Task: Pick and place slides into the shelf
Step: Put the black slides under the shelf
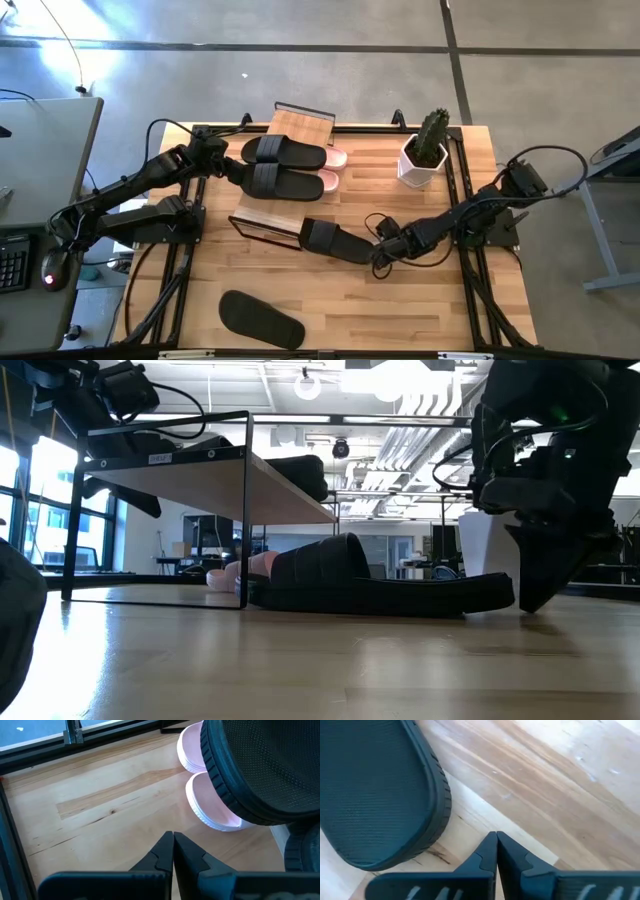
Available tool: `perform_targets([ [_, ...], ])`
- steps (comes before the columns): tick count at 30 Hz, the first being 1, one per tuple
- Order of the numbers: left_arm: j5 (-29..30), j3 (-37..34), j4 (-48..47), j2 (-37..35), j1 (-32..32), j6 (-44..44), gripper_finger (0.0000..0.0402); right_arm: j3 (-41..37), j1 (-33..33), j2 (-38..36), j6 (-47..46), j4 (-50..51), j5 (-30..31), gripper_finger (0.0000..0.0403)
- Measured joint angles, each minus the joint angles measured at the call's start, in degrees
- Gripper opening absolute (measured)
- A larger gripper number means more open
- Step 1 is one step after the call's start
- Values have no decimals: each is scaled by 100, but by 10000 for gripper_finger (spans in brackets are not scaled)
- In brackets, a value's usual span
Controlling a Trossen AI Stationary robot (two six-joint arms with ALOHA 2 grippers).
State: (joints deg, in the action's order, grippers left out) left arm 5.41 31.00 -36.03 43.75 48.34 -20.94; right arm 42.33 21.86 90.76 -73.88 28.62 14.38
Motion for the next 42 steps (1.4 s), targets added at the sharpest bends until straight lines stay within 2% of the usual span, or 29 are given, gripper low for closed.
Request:
perform_targets([
  [11,-19,0,424,-237,0,260,1,-12,28,-155,29,310,208,0],
  [20,159,0,72,-1161,2,314,1,-11,326,-606,-127,729,807,0],
  [26,124,-2,-306,-1886,2,252,1,-11,409,-710,-97,724,950,0],
  [33,-1122,2,-304,-2663,2,61,1,-11,405,-717,-61,719,959,0],
  [37,-2354,2,-48,-2981,0,-59,1,-11,405,-717,-29,719,959,0],
  [42,-3839,5,725,-3353,0,-409,1,-9,405,-717,57,717,959,0],
])
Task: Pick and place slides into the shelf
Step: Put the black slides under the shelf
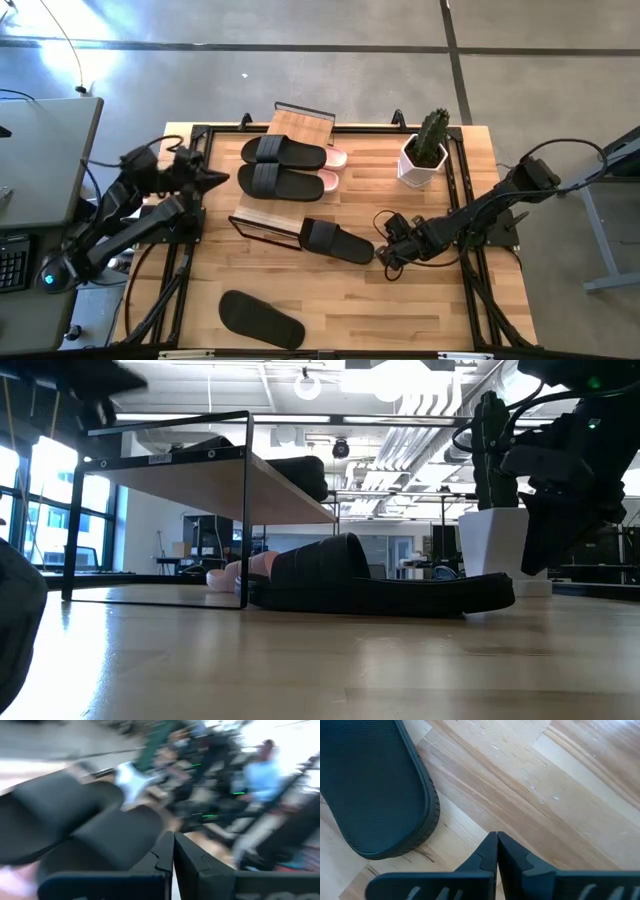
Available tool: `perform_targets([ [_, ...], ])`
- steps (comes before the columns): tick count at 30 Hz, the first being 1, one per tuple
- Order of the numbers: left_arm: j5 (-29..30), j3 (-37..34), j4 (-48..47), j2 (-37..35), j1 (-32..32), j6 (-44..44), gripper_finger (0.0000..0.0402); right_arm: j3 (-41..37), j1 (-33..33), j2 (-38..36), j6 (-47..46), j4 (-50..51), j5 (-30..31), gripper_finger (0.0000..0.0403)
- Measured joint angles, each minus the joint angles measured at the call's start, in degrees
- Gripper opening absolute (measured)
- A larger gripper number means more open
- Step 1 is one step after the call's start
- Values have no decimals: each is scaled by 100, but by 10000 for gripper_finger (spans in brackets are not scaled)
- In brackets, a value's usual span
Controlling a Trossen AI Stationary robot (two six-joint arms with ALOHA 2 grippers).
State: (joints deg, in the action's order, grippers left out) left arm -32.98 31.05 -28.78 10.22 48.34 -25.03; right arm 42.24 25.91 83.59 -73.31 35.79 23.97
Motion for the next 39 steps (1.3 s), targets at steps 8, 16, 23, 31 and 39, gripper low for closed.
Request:
perform_targets([
  [8,-2419,6,1326,-594,0,-645,0,0,0,0,28,-2,8,0],
  [16,-3185,173,2129,-981,2,-1915,0,2,0,0,29,-20,109,0],
  [23,-3442,408,2097,-981,4,-2783,0,2,0,-2,225,-86,111,0],
  [31,-2773,818,2312,-911,6,-2639,0,2,-4,-2,349,-129,355,0],
  [39,287,1182,2458,-162,4,-341,0,2,-4,-2,583,-236,506,0],
])
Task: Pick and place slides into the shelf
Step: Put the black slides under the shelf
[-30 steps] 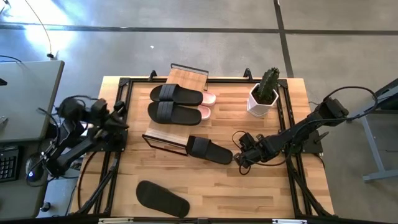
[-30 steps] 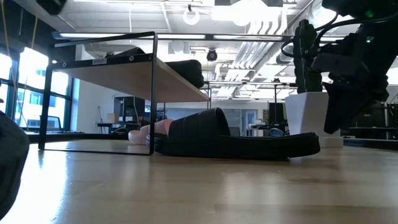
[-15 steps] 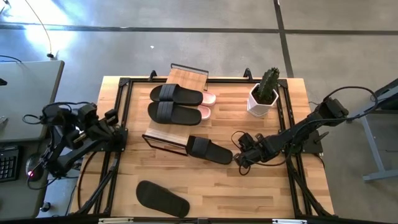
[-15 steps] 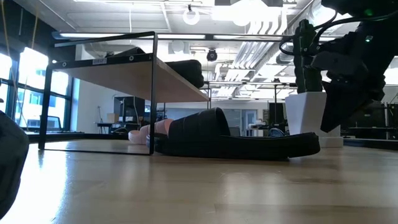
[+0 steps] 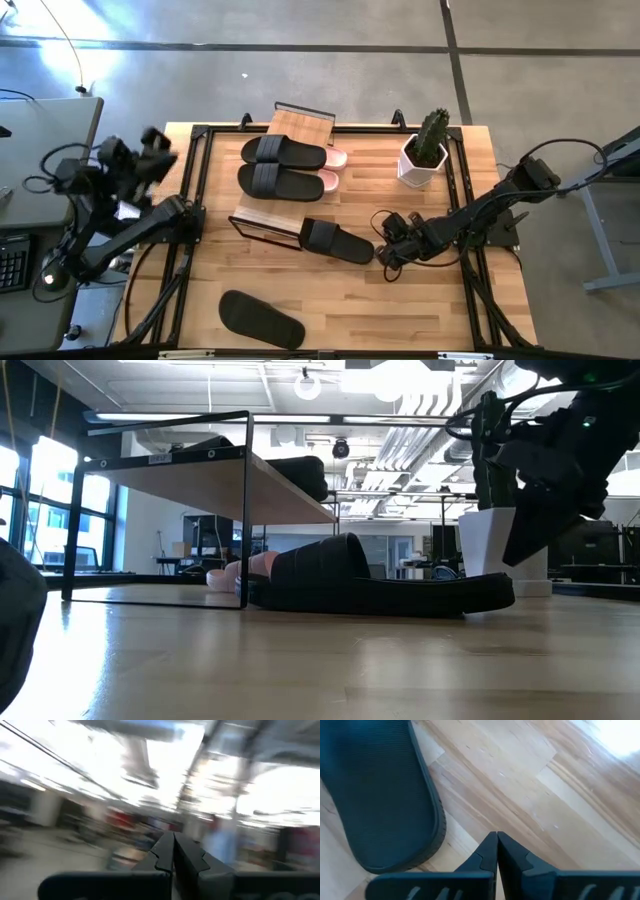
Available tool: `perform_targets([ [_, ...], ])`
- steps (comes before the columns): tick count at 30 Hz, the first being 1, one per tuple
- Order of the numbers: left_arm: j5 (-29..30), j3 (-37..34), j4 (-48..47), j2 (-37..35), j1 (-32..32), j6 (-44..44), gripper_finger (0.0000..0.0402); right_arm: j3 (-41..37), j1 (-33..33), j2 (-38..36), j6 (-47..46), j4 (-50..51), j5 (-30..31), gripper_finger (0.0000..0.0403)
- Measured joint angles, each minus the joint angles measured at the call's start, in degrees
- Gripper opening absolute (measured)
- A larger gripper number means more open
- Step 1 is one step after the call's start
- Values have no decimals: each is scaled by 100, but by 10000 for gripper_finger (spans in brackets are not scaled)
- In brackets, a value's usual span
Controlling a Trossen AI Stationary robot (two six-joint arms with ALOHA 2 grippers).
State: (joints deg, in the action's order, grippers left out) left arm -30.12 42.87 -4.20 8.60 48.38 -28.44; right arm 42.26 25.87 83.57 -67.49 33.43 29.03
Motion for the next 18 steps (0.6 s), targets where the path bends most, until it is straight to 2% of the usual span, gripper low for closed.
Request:
perform_targets([
  [7,2893,-26,431,1085,0,1696,0,0,0,0,361,-67,150,0],
  [9,3315,-26,637,1539,-1,1929,0,0,0,0,458,-68,202,0],
  [11,3418,-27,944,2028,-2,1979,0,0,0,0,498,-66,218,0],
  [13,3236,-28,1370,2530,-3,1938,0,0,0,0,556,-67,232,0],
  [15,2806,-28,1848,3044,-49,1781,0,0,0,0,657,-68,233,0],
  [18,2116,-33,2406,3712,-450,1349,0,0,5,0,674,-68,232,0],
])
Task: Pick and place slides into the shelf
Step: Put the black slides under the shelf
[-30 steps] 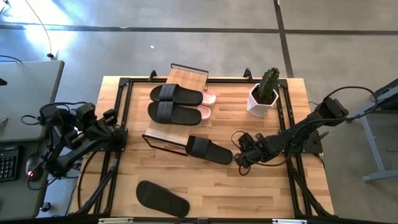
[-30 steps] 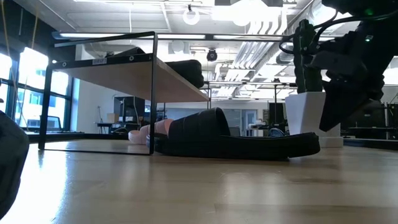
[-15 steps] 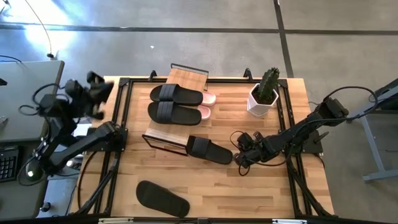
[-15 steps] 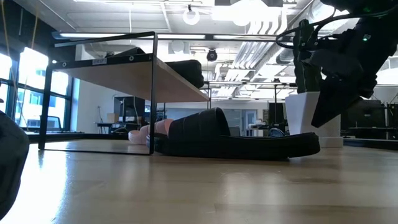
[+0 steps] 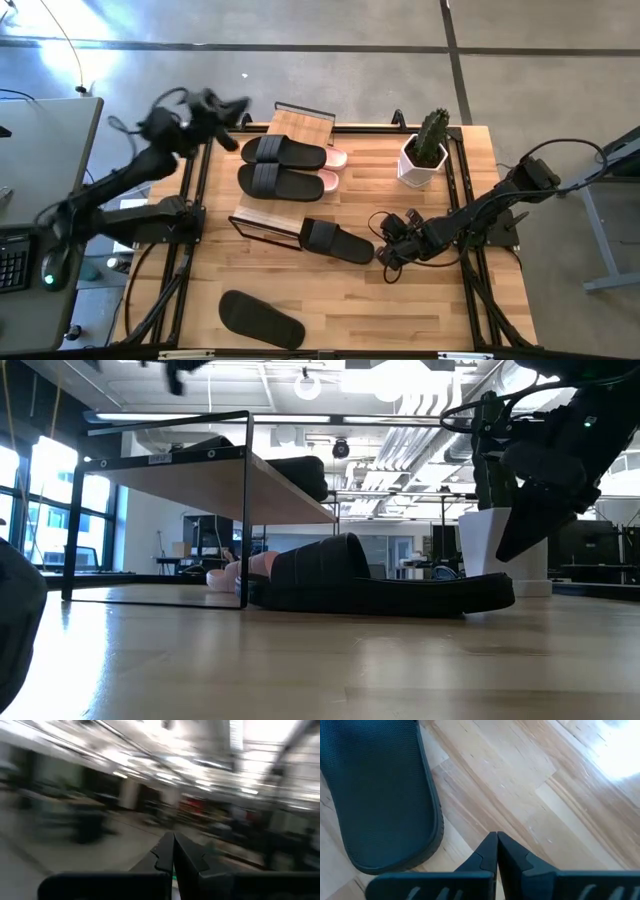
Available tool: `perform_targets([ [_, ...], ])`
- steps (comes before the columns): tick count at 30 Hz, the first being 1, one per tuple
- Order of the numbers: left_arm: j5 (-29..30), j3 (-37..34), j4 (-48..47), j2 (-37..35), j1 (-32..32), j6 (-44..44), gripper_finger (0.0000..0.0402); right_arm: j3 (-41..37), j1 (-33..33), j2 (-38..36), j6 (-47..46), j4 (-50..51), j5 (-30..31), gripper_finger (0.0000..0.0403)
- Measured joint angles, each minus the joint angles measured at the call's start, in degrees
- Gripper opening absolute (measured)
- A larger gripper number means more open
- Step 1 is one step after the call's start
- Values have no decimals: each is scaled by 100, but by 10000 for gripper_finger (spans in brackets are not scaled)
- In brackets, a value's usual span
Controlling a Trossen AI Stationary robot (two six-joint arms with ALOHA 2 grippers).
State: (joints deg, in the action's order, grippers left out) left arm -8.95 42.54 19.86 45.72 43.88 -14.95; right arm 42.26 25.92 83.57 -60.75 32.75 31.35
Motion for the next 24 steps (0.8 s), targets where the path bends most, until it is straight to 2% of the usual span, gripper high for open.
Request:
perform_targets([
  [3,-781,1,466,311,-668,-140,0,0,26,0,68,4,-2,0],
  [7,-1747,3,499,356,-1834,-140,0,0,30,0,83,22,-2,0],
  [9,-1947,5,250,318,-2577,-138,0,0,37,0,85,22,-2,0],
  [11,-1831,5,-182,264,-3365,13,0,2,37,0,83,24,-2,0],
  [14,-893,5,-1018,239,-4671,276,0,0,37,0,83,22,-2,0],
  [18,1106,5,-2126,244,-6337,552,0,0,37,0,78,17,-2,0],
  [21,2371,40,-2854,246,-7431,367,0,0,37,0,81,-17,-4,0],
  [24,3382,221,-3517,351,-8386,-23,0,0,37,0,81,-32,-4,0],
])
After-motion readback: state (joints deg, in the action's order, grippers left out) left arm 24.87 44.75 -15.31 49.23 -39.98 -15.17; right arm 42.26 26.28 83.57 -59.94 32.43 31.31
